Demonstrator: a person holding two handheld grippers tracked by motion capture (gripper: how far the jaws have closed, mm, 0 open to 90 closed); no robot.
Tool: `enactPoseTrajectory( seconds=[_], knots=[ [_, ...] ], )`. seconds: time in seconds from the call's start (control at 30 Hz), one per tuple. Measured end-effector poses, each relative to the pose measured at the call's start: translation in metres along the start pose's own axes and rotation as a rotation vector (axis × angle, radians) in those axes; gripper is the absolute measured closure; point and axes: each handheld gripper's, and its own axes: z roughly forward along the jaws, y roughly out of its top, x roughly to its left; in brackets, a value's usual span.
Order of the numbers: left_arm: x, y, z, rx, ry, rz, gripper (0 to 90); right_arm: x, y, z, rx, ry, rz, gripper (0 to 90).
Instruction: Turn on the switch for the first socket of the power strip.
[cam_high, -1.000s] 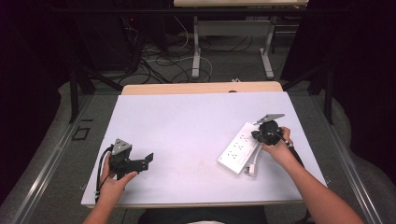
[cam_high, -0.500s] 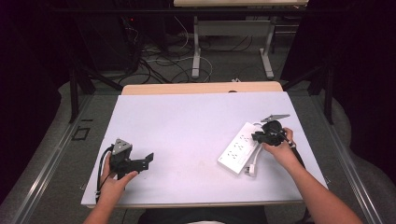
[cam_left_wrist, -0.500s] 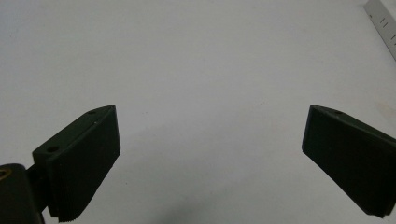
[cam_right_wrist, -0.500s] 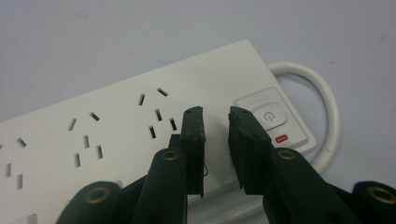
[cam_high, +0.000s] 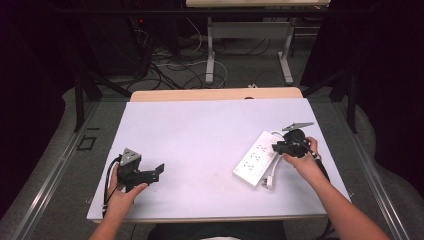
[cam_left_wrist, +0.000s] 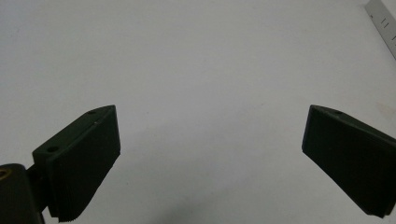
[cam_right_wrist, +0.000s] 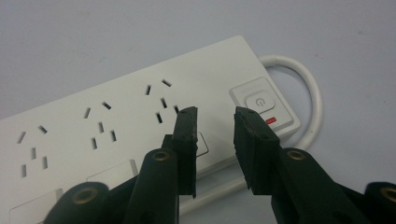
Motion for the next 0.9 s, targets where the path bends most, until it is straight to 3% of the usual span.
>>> enactPoseTrajectory(
  seconds=[0.27, 0.47, 0.9],
  knots=[
    [0.0, 0.0, 0.0, -0.003, 0.0, -0.005, 4.3, 0.009, 0.001, -0.007, 0.018, 0.004, -0.044, 69.5],
    [0.0, 0.0, -0.001, -0.002, 0.001, -0.002, 4.3, 0.016, 0.002, -0.012, 0.008, 0.009, -0.044, 67.2],
    [0.0, 0.001, 0.0, -0.003, 0.002, -0.007, 4.4, 0.026, -0.002, -0.03, -0.077, 0.04, -0.02, 50.6]
  ],
)
